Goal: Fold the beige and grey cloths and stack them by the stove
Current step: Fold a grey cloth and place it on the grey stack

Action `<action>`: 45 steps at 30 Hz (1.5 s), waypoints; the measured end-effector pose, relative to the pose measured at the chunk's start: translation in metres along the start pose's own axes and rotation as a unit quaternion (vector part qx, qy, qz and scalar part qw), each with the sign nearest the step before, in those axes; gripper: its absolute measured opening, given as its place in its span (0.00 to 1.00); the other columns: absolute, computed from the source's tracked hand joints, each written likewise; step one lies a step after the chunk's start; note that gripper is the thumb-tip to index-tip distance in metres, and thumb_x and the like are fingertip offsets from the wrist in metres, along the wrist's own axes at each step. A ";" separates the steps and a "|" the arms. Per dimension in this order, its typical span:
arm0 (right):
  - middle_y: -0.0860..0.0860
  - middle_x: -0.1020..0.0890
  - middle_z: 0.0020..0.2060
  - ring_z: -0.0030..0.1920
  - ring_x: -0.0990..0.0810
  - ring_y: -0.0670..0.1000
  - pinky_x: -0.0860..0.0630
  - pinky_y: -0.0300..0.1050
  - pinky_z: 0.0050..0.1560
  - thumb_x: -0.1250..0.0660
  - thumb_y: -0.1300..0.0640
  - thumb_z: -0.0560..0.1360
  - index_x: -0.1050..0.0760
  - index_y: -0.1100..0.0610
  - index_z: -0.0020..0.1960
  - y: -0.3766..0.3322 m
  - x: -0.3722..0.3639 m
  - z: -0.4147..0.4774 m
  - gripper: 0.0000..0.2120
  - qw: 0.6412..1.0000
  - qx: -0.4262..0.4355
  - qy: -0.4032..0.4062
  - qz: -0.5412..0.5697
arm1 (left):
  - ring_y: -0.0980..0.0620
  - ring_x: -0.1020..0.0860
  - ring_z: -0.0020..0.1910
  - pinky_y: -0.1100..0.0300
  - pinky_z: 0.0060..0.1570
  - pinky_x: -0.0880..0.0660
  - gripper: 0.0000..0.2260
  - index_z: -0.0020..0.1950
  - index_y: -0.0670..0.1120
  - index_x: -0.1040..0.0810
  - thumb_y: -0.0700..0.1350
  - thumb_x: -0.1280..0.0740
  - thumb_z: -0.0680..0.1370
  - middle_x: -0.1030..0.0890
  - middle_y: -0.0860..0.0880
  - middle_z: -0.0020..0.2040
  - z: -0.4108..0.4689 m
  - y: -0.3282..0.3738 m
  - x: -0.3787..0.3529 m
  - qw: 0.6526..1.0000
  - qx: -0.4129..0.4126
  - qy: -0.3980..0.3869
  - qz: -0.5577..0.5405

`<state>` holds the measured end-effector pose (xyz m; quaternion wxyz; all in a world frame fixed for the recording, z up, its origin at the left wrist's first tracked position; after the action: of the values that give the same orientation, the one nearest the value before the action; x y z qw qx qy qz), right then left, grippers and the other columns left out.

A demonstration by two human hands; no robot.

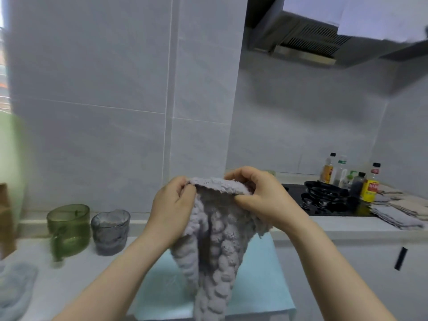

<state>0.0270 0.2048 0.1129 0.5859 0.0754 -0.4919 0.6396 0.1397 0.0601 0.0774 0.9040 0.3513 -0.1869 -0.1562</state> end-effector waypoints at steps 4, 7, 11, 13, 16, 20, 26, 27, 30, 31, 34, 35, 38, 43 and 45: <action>0.48 0.17 0.41 0.39 0.20 0.47 0.23 0.41 0.40 0.36 0.61 0.74 0.20 0.49 0.48 0.004 0.012 -0.006 0.10 0.998 0.001 0.053 0.023 | 0.52 0.33 0.30 0.58 0.31 0.38 0.19 0.33 0.44 0.35 0.57 0.41 0.75 0.32 0.50 0.28 0.002 -0.001 0.012 0.999 0.000 -0.024 0.021; 0.56 0.18 0.36 0.32 0.26 0.45 0.30 0.42 0.34 0.34 0.57 0.77 0.20 0.56 0.43 0.017 0.021 -0.007 0.06 0.996 -0.025 0.087 -0.008 | 0.53 0.20 0.47 0.55 0.50 0.24 0.30 0.50 0.46 0.21 0.70 0.38 0.65 0.17 0.51 0.47 0.004 -0.016 0.019 0.995 0.039 -0.084 0.031; 0.51 0.15 0.39 0.44 0.18 0.46 0.22 0.47 0.46 0.33 0.56 0.76 0.19 0.57 0.42 0.027 0.025 -0.011 0.07 0.993 -0.051 0.103 -0.028 | 0.48 0.25 0.39 0.54 0.39 0.30 0.24 0.43 0.40 0.27 0.61 0.42 0.68 0.23 0.43 0.39 0.003 -0.014 0.027 0.992 0.003 -0.096 0.085; 0.52 0.15 0.38 0.44 0.18 0.48 0.21 0.47 0.44 0.31 0.55 0.75 0.19 0.58 0.42 0.029 0.027 -0.012 0.07 0.990 -0.059 0.130 -0.022 | 0.49 0.32 0.34 0.55 0.34 0.38 0.17 0.37 0.39 0.34 0.54 0.45 0.70 0.30 0.44 0.34 0.004 -0.010 0.030 0.992 -0.005 -0.096 0.082; 0.55 0.16 0.35 0.43 0.18 0.54 0.21 0.49 0.39 0.29 0.54 0.74 0.18 0.58 0.40 0.033 0.035 -0.014 0.08 0.981 -0.080 0.177 0.014 | 0.50 0.34 0.32 0.55 0.33 0.41 0.13 0.34 0.41 0.36 0.51 0.45 0.70 0.33 0.47 0.31 0.009 -0.017 0.037 0.991 -0.013 -0.095 0.093; 0.56 0.16 0.33 0.41 0.17 0.59 0.21 0.54 0.39 0.27 0.54 0.72 0.18 0.58 0.36 0.050 0.042 -0.021 0.09 0.966 -0.130 0.210 0.074 | 0.52 0.32 0.30 0.57 0.33 0.37 0.14 0.34 0.43 0.29 0.53 0.36 0.70 0.30 0.51 0.27 0.017 -0.041 0.048 0.996 0.032 -0.061 0.055; 0.52 0.20 0.32 0.28 0.26 0.48 0.33 0.38 0.25 0.30 0.59 0.74 0.19 0.56 0.41 0.065 0.037 -0.026 0.04 0.953 -0.173 0.185 0.164 | 0.51 0.28 0.32 0.56 0.38 0.34 0.29 0.38 0.36 0.24 0.65 0.37 0.68 0.23 0.34 0.35 0.015 -0.056 0.044 0.994 0.085 -0.064 -0.006; 0.53 0.21 0.31 0.26 0.29 0.47 0.34 0.38 0.23 0.31 0.61 0.75 0.20 0.57 0.43 0.063 0.034 -0.026 0.03 0.954 -0.171 0.168 0.180 | 0.51 0.28 0.32 0.56 0.38 0.35 0.31 0.39 0.35 0.25 0.66 0.37 0.68 0.24 0.33 0.34 0.014 -0.055 0.042 0.993 0.093 -0.066 -0.018; 0.54 0.23 0.32 0.22 0.29 0.47 0.32 0.39 0.22 0.34 0.64 0.77 0.23 0.61 0.49 0.056 0.029 -0.024 0.02 0.953 -0.166 0.129 0.219 | 0.50 0.35 0.29 0.57 0.35 0.40 0.30 0.34 0.35 0.33 0.63 0.36 0.71 0.34 0.43 0.28 0.009 -0.046 0.034 0.982 0.132 -0.075 -0.107; 0.53 0.24 0.32 0.22 0.28 0.47 0.31 0.39 0.23 0.36 0.65 0.78 0.24 0.62 0.49 0.052 0.029 -0.025 0.02 0.952 -0.162 0.119 0.229 | 0.52 0.38 0.27 0.59 0.33 0.42 0.25 0.32 0.37 0.35 0.58 0.36 0.75 0.37 0.45 0.28 0.007 -0.041 0.030 0.978 0.141 -0.076 -0.131; 0.52 0.25 0.31 0.23 0.28 0.48 0.30 0.38 0.24 0.39 0.68 0.79 0.24 0.62 0.47 0.037 0.025 -0.026 0.06 0.953 -0.130 0.071 0.264 | 0.56 0.41 0.19 0.70 0.21 0.39 0.20 0.29 0.46 0.39 0.46 0.39 0.80 0.40 0.55 0.21 0.003 -0.024 0.021 0.968 0.163 -0.082 -0.174; 0.52 0.24 0.31 0.23 0.27 0.47 0.28 0.38 0.25 0.40 0.68 0.79 0.23 0.63 0.47 0.033 0.023 -0.026 0.08 0.951 -0.123 0.048 0.279 | 0.57 0.40 0.19 0.71 0.20 0.36 0.20 0.29 0.46 0.38 0.45 0.40 0.80 0.40 0.56 0.21 0.001 -0.020 0.019 0.962 0.168 -0.087 -0.195; 0.53 0.20 0.34 0.31 0.24 0.49 0.23 0.39 0.33 0.41 0.68 0.79 0.20 0.64 0.53 0.017 0.012 -0.027 0.11 0.928 -0.106 -0.036 0.355 | 0.55 0.33 0.24 0.68 0.29 0.28 0.20 0.32 0.36 0.28 0.48 0.36 0.79 0.31 0.52 0.25 0.000 -0.015 0.016 0.951 0.160 -0.100 -0.246; 0.65 0.18 0.45 0.40 0.20 0.54 0.22 0.39 0.38 0.37 0.71 0.77 0.20 0.62 0.57 -0.009 -0.003 -0.030 0.13 0.936 -0.042 -0.102 0.333 | 0.46 0.28 0.39 0.50 0.46 0.28 0.22 0.42 0.38 0.17 0.58 0.26 0.66 0.20 0.30 0.40 -0.004 0.001 0.015 0.951 0.122 -0.119 -0.259; 0.61 0.16 0.38 0.34 0.20 0.50 0.24 0.39 0.34 0.33 0.66 0.76 0.19 0.63 0.50 -0.015 -0.003 -0.030 0.05 0.955 -0.026 -0.053 0.289 | 0.46 0.28 0.40 0.49 0.45 0.29 0.18 0.43 0.42 0.15 0.57 0.26 0.65 0.23 0.25 0.46 -0.007 0.005 0.015 0.952 0.124 -0.116 -0.255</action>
<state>0.0548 0.2217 0.1042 0.3502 -0.0514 -0.5396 0.7639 0.1572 0.0615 0.0791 0.7557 0.4760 -0.2125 -0.3964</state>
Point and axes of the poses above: each hand's wrist, its own z-axis towards the middle knuckle, its own x-axis out of the back of the hand, y = z × x, the point moved 6 cm from there along z, towards the middle knuckle
